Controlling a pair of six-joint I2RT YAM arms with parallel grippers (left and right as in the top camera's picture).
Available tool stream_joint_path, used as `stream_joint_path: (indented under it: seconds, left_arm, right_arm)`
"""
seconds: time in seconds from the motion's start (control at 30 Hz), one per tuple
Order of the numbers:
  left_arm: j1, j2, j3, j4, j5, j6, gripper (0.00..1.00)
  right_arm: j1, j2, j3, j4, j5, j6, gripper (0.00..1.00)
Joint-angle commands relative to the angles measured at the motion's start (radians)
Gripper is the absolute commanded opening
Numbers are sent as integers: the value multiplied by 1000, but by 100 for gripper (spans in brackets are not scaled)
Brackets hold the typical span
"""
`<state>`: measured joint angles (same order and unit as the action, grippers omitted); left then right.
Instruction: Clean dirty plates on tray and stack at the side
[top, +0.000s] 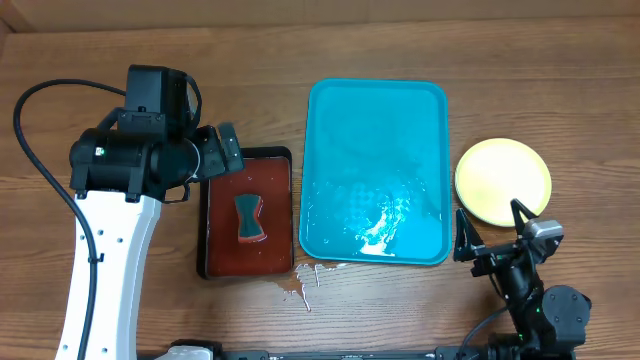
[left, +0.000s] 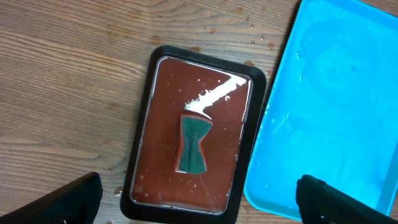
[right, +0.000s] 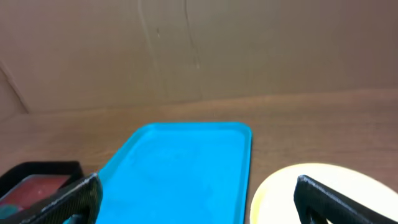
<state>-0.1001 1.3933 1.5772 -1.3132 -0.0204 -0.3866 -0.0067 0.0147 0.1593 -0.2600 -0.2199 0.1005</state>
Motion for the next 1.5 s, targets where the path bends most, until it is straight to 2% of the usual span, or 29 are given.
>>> stream_joint_path:
  seconds: [0.0, 0.1, 0.17, 1.07, 1.17, 1.23, 1.33, 1.47]
  left_arm:
    - [2, -6, 8, 2, -13, 5, 100]
    - [2, -6, 8, 2, -13, 5, 100]
    - [2, -6, 8, 2, -13, 5, 100]
    - [-1, -7, 8, 2, -13, 5, 100]
    - [-14, -52, 2, -13, -13, 5, 100]
    - [-18, -111, -11, -11, -76, 24, 100]
    - [-18, -244, -87, 109, -103, 39, 100]
    - [-11, -443, -285, 356, -81, 129, 100]
  right_arm:
    - [-5, -12, -82, 135, 10, 0, 100]
    - [-5, -12, -156, 247, 12, -1, 100]
    - [-4, -12, -151, 199, 21, 0, 100]
    - [-4, -12, -151, 199, 21, 0, 100]
    - [-4, -12, -151, 199, 21, 0, 100]
    - [-4, -12, -151, 199, 21, 0, 100]
    - [-4, -12, -151, 199, 21, 0, 100]
    - [-4, -12, -151, 199, 21, 0, 100]
